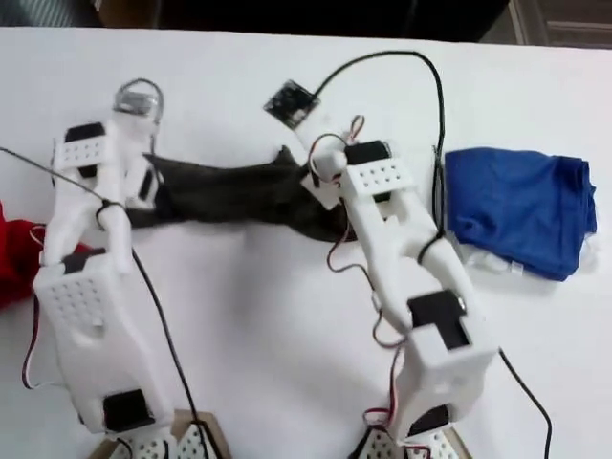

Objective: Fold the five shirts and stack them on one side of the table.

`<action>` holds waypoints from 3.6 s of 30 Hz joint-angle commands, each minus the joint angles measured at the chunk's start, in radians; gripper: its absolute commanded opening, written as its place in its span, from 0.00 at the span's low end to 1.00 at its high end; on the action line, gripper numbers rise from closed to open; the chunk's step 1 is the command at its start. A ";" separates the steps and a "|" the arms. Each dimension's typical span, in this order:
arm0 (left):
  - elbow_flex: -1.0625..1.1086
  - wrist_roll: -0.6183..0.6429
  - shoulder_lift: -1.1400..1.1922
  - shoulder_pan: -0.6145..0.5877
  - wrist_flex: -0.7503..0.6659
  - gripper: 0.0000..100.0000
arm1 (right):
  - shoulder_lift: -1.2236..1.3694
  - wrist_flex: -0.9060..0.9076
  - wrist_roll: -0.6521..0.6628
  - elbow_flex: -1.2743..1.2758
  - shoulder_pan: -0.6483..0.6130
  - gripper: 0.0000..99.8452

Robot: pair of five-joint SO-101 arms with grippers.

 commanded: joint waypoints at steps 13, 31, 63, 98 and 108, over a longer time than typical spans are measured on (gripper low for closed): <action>-0.518 0.169 0.298 -0.063 0.206 0.26 | -0.236 0.295 -0.170 -0.055 0.041 0.16; -0.616 0.167 0.354 -0.063 0.269 0.26 | -0.582 0.374 -0.005 0.502 -0.352 0.12; -0.616 0.169 0.354 -0.063 0.267 0.26 | -0.111 -0.016 0.018 0.163 0.004 0.02; -0.616 0.167 0.354 -0.063 0.267 0.26 | -0.595 0.315 -0.110 0.396 -0.364 0.02; -0.616 0.172 0.354 -0.061 0.267 0.26 | -0.274 0.087 -0.109 0.230 -0.110 0.02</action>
